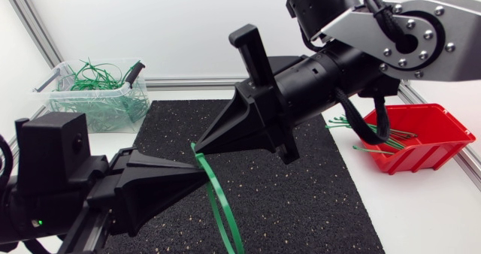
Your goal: Take a green cable tie from the red box, thread the tail through the head to close it, then place it in the transparent bin on the left.
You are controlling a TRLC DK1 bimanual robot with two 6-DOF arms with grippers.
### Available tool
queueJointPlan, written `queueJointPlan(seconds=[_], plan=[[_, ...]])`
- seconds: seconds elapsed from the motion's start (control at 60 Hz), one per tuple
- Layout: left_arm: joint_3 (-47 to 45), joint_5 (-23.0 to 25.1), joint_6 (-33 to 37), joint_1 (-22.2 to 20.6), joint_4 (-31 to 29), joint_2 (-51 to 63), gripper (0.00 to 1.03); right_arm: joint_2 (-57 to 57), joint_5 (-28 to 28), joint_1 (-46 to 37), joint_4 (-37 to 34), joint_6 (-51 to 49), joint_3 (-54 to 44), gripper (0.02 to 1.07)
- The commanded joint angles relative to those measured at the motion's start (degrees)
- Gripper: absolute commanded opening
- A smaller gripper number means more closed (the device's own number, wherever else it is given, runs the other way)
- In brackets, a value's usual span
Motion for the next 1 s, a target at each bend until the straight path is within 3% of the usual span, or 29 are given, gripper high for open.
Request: queueJointPlan(seconds=[0.0, 0.283, 0.45, 0.6, 0.733, 0.783, 0.983], plan=[[2.51, 2.78, 0.73, -2.46, 0.05, -0.34, 0.04, 2.13, 2.18, -0.65, 1.67, -0.06, -0.05, 0.08], [2.95, 2.34, 0.73, -3.07, -0.74, -0.61, 0.04, 1.87, 2.71, -0.82, 1.59, -0.06, -0.67, 0.08], [2.87, 2.86, 0.9, 0.44, -2.59, 0.1, 0.04, -0.68, 1.92, -0.21, 0.97, -0.76, -0.93, 0.09], [4.62, 4.27, 1.08, 3.17, -7.07, 0.98, 0.04, -3.06, 1.74, -0.56, -2.46, -4.45, -0.67, 0.25], [6.73, 4.8, 1.69, 4.49, -9.71, 1.86, 0.04, -4.64, 3.32, -1.0, -8.52, -11.57, 0.3, 0.5], [7.7, 4.71, 1.96, 4.66, -10.59, 2.3, 0.04, -5.6, 6.4, -0.73, -10.81, -15.18, 0.65, 0.6], [12.53, 1.9, 5.74, 7.91, -17.27, 4.14, 0.04, -8.77, 18.18, -0.73, -14.85, -21.59, 0.91, 0.79]])
